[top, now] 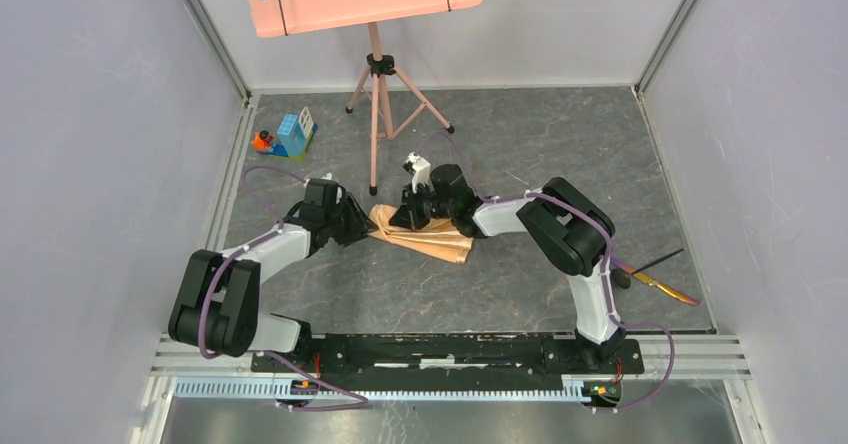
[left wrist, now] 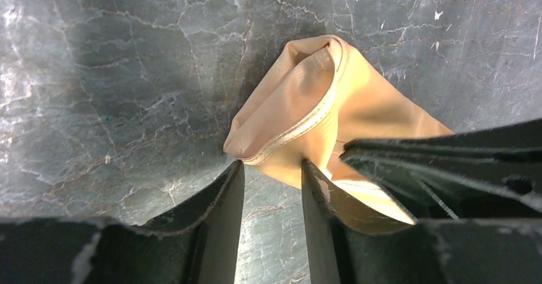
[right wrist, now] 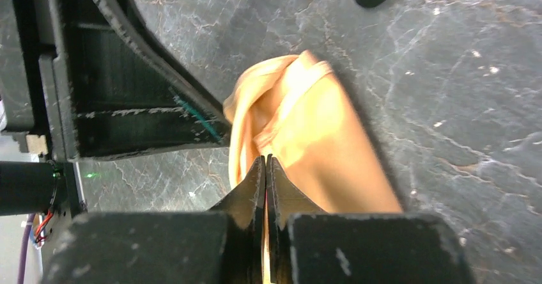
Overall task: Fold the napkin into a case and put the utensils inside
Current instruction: Grasp the top corner of the smaller rectangle folded napkin from the folded napkin.
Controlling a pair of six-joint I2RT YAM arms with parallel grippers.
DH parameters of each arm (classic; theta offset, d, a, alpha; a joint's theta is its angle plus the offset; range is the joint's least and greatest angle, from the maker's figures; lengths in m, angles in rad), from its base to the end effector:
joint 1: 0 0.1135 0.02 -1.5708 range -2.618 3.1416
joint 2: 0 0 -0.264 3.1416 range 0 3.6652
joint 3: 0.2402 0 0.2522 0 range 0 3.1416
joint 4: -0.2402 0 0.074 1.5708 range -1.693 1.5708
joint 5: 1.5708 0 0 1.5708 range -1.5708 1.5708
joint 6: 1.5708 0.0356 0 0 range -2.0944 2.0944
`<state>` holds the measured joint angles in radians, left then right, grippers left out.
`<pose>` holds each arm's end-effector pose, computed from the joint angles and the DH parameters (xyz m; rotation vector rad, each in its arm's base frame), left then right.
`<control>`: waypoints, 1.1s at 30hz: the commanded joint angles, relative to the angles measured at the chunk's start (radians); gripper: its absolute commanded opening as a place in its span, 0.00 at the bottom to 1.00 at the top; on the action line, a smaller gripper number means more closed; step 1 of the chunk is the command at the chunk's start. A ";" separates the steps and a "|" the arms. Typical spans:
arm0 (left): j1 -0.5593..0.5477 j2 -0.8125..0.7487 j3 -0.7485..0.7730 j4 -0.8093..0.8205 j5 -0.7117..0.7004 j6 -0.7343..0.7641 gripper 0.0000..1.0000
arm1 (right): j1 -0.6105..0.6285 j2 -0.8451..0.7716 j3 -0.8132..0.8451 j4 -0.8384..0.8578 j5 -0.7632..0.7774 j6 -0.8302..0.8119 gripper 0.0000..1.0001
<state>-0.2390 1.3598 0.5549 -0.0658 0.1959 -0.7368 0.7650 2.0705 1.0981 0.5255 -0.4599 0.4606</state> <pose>0.2392 -0.0654 0.1534 -0.5362 2.4786 -0.6537 0.2989 0.3089 0.1309 -0.6459 2.0989 1.2028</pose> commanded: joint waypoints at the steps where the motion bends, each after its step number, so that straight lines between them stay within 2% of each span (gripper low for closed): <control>1: -0.010 0.055 0.068 0.014 0.023 0.031 0.44 | 0.035 0.013 0.003 0.059 -0.024 0.009 0.00; 10: -0.065 0.155 0.116 -0.003 -0.039 0.030 0.43 | 0.093 0.156 0.105 0.061 0.032 0.011 0.00; 12: -0.065 0.142 0.118 -0.021 -0.044 0.040 0.44 | 0.088 0.145 0.104 0.050 0.022 0.012 0.00; 16: -0.065 0.074 0.101 -0.041 -0.058 0.052 0.45 | 0.061 0.020 0.010 0.060 0.011 0.020 0.00; 19: -0.064 0.030 0.093 -0.062 -0.058 0.062 0.45 | 0.024 -0.062 -0.048 0.066 -0.026 0.037 0.07; 22: -0.063 -0.006 0.086 -0.079 -0.059 0.066 0.44 | 0.002 -0.112 -0.069 0.032 -0.025 0.002 0.19; 26: -0.063 -0.034 0.067 -0.079 -0.056 0.061 0.43 | -0.017 -0.117 -0.066 0.014 -0.019 -0.023 0.22; 28: -0.062 -0.029 0.062 -0.081 -0.056 0.062 0.41 | -0.023 -0.102 -0.054 0.000 -0.009 -0.036 0.21; 31: -0.063 -0.008 0.064 -0.079 -0.050 0.060 0.39 | -0.021 -0.077 -0.041 -0.004 0.020 -0.042 0.10; 33: -0.063 0.005 0.061 -0.066 -0.048 0.049 0.38 | -0.019 -0.051 -0.028 -0.005 0.026 -0.041 0.08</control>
<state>-0.3008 1.3487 0.6209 -0.1364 0.1341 -0.7101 0.7383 1.9823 1.0321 0.5198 -0.4587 0.4446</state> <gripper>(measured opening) 0.385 0.093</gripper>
